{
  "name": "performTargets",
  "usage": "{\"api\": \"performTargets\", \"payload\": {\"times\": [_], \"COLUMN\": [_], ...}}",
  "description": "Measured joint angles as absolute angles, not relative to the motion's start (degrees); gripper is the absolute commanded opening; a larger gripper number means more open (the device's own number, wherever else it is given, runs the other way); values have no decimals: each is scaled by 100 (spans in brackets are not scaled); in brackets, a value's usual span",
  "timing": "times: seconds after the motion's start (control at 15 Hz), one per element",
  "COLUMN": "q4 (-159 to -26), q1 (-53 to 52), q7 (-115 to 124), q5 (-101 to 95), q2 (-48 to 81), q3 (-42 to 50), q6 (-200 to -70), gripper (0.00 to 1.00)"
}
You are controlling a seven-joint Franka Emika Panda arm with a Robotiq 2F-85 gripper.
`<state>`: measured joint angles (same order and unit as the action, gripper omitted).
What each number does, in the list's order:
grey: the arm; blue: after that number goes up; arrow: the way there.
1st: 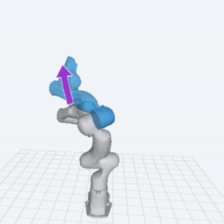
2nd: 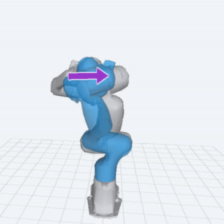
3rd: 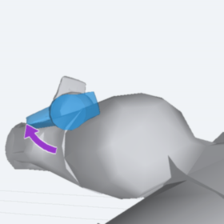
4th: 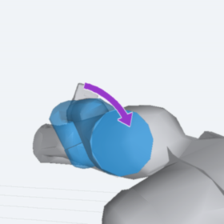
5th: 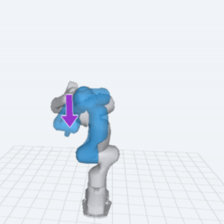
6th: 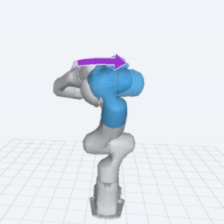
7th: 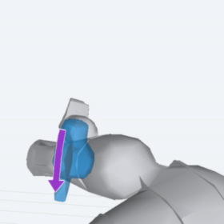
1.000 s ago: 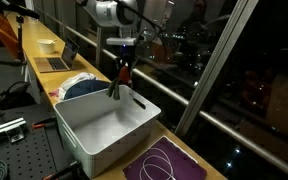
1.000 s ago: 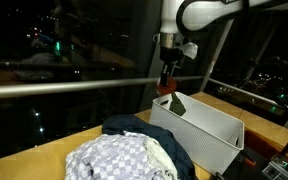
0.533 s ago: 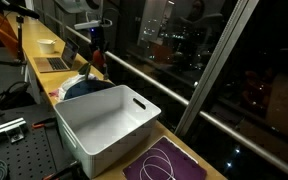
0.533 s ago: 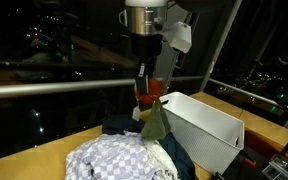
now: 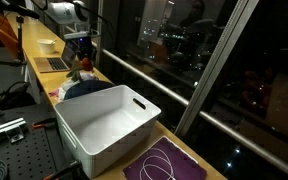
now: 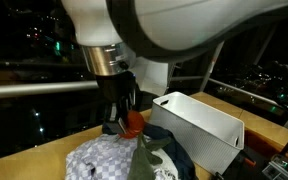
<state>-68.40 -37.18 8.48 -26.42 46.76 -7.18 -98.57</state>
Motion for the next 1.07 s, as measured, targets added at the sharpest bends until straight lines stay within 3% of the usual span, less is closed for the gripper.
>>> {"api": "performTargets", "payload": {"times": [0.53,1.07], "q4": [-6319,-6322], "q1": [-3684,-3301], "q7": [765,446], "q5": [-2503,-2325], "q2": [5308,5030], "q3": [-654,-673], "q6": [-9851,-9861], "gripper": [99,100]}}
